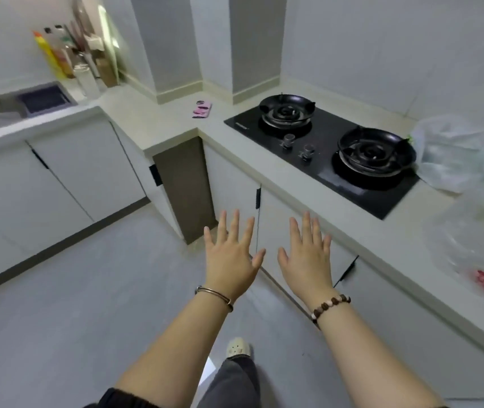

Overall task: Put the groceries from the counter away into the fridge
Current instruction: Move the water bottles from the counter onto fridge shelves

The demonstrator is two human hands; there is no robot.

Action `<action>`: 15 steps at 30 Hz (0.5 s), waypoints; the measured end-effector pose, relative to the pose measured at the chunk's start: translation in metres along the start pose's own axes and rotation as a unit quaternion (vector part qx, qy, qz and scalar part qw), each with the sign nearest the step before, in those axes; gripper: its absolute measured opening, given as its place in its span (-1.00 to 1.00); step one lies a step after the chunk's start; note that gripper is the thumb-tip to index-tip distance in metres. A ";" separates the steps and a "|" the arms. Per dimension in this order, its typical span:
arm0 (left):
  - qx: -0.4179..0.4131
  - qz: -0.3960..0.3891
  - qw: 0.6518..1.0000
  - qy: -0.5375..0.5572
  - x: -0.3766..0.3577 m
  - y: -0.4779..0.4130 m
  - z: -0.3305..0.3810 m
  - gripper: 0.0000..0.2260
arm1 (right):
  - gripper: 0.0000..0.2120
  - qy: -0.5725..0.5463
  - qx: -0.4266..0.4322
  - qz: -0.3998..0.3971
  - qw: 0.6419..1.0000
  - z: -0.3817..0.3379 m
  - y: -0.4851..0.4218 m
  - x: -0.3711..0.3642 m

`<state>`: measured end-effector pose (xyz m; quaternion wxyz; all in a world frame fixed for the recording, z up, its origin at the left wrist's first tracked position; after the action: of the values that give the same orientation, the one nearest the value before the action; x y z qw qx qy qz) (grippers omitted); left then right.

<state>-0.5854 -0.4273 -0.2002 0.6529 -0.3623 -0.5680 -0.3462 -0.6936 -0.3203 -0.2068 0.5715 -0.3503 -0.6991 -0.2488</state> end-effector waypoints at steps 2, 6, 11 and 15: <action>-0.048 -0.001 0.999 -0.001 0.000 -0.039 0.016 -0.39 | -0.38 0.002 -0.045 0.019 0.999 0.021 -0.023 0.006; -0.136 0.003 0.991 -0.002 -0.003 -0.120 0.039 -0.39 | -0.38 0.015 -0.137 0.043 0.990 0.057 -0.071 0.018; -0.233 0.000 0.973 0.009 -0.005 -0.200 0.065 -0.38 | -0.37 0.017 -0.248 0.064 0.967 0.090 -0.116 0.036; -0.302 -0.006 0.953 0.024 -0.008 -0.241 0.094 -0.33 | -0.37 0.028 -0.321 0.081 0.943 0.113 -0.128 0.049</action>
<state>-0.8408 -0.4657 -0.1807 0.5246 -0.5309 -0.4230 -0.5139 -0.8685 -0.3063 -0.1773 0.4661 -0.5640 -0.5351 -0.4223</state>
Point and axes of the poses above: each hand's wrist, its own y-axis away from the middle knuckle, its own x-axis out of the back of the hand, z = x × y, the point moved 1 cm from there along -y, towards the middle knuckle, and after that the axes turned 8 degrees about -x, right-handed, at the moved point
